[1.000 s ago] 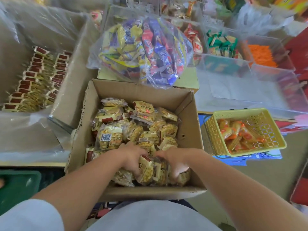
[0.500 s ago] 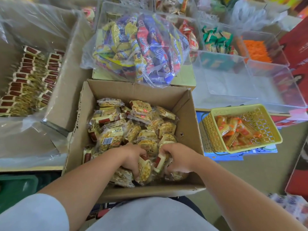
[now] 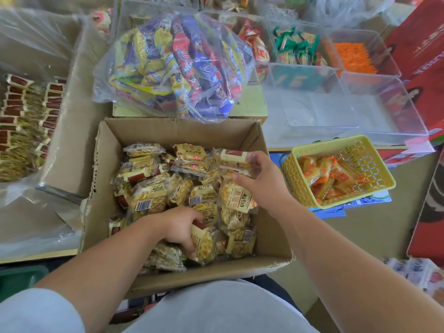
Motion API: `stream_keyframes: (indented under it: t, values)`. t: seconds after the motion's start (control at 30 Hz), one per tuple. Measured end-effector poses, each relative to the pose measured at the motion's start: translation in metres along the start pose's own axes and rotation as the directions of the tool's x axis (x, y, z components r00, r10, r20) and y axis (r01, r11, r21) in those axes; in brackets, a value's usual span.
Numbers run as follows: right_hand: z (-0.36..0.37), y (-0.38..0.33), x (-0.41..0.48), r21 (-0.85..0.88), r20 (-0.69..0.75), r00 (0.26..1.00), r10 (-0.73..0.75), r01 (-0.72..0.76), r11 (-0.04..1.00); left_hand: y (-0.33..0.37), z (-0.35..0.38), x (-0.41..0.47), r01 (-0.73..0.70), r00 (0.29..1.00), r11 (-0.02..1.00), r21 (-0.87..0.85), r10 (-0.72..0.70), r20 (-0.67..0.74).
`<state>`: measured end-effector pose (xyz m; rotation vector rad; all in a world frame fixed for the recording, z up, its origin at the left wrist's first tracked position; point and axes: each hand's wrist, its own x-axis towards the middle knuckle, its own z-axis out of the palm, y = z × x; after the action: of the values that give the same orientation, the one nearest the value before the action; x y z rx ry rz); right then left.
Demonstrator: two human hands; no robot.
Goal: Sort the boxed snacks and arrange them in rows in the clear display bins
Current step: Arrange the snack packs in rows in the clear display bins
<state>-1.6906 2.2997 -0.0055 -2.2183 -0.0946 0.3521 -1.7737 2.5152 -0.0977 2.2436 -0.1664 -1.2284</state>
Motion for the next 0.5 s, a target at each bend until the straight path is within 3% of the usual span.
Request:
stream_keyframes:
  t: [0.2,0.37,0.5]
  values:
    - [0.011,-0.005,0.017,0.065,-0.122,0.992,-0.009,0.017,0.998,0.0,-0.011,-0.024,-0.12,0.978,0.961,-0.249,0.071,-0.197]
    - [0.02,-0.017,0.042,-0.08,-0.087,0.991,-0.097,0.09,0.993,0.002,-0.039,-0.054,-0.249,0.899,0.856,-0.454,0.029,-0.437]
    - [0.026,-0.016,0.046,-0.169,0.039,0.999,-0.036,0.043,0.985,0.003,-0.064,-0.076,-0.33,0.793,0.808,-0.488,-0.043,-0.608]
